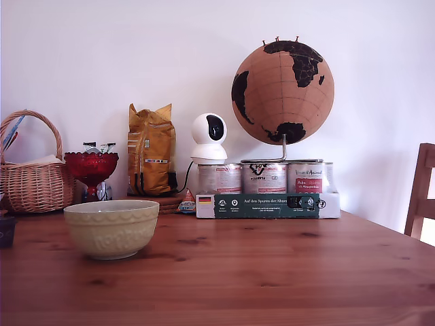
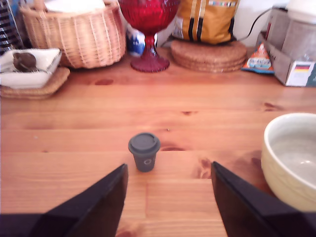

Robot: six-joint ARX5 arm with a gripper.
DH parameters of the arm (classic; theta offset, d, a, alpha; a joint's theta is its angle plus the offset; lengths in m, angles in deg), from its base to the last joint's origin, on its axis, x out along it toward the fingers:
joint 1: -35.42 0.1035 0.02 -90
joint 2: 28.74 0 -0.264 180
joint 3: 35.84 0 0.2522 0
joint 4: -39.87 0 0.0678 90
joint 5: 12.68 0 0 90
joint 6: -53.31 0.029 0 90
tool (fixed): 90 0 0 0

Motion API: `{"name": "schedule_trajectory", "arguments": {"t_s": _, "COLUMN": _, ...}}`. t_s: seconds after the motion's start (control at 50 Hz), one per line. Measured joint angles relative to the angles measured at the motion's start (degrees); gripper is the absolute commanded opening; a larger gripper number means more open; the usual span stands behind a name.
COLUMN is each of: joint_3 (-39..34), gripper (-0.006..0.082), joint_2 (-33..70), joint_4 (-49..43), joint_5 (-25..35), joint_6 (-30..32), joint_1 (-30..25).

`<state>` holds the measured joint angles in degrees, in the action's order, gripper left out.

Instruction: Pick the grey coffee capsule and place it inside the green bowl

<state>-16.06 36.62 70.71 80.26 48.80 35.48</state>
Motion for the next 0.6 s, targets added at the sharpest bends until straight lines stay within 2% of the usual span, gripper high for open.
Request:
{"name": "schedule_trajectory", "arguments": {"t_s": 0.2, "joint_3": 2.27, "gripper": 0.0560, "joint_2": 10.47, "joint_4": 5.92, "joint_5": 0.90, "joint_6": 0.02, "joint_1": 1.29}}
{"name": "schedule_trajectory", "arguments": {"t_s": 0.42, "joint_3": 11.78, "gripper": 0.0561, "joint_2": 21.97, "joint_4": 6.45, "joint_5": 1.55, "joint_6": 0.22, "joint_1": 1.99}}
{"name": "schedule_trajectory", "arguments": {"t_s": 0.6, "joint_3": 16.50, "gripper": 0.0561, "joint_2": 29.16, "joint_4": 6.43, "joint_5": 2.03, "joint_6": 0.22, "joint_1": 1.99}}
